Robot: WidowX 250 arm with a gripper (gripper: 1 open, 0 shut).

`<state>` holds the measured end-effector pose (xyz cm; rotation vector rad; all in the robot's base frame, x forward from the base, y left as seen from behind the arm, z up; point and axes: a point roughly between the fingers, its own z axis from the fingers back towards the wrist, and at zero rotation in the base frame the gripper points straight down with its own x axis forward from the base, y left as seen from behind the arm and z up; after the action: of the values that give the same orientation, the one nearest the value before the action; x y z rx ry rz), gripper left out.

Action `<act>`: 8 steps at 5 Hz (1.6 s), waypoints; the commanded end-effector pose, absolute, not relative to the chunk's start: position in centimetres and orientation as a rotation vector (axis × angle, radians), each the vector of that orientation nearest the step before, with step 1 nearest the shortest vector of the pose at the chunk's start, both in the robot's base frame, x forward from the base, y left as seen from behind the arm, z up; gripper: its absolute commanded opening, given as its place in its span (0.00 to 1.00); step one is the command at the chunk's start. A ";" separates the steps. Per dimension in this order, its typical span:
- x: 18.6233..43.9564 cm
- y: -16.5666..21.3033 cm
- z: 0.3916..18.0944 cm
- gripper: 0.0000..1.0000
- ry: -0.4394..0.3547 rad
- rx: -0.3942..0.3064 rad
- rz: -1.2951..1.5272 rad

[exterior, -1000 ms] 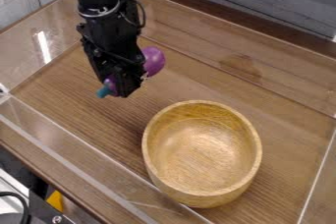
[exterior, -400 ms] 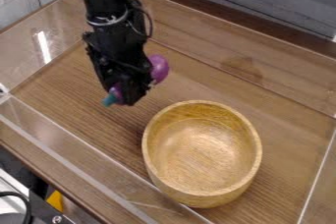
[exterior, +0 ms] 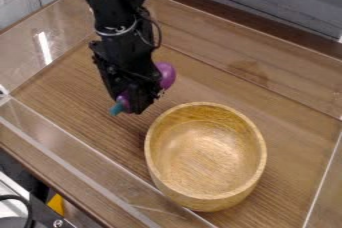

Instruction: Remove the purple eggplant from inside the brown bowl and put it on the table

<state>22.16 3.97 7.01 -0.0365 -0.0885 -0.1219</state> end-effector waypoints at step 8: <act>22.9 6.8 9.5 1.00 -0.141 0.031 0.041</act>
<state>22.32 6.62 8.31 0.0143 -0.0932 0.0473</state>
